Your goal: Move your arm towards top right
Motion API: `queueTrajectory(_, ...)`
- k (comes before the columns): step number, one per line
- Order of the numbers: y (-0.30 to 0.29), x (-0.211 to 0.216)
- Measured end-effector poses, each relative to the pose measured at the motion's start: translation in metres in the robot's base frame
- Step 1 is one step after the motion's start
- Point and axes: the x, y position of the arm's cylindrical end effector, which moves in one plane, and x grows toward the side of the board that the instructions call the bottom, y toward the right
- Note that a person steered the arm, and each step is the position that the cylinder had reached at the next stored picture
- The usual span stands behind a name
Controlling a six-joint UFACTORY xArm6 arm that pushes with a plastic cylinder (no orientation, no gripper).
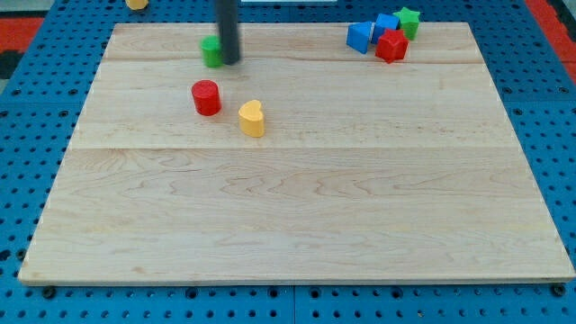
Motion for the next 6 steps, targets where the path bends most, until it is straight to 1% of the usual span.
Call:
queueTrajectory(1, -0.05, -0.036)
queueTrajectory(3, -0.019, -0.028)
queueTrajectory(4, -0.017, -0.024)
queueTrajectory(5, 0.069, 0.028)
queueTrajectory(6, 0.191, 0.047)
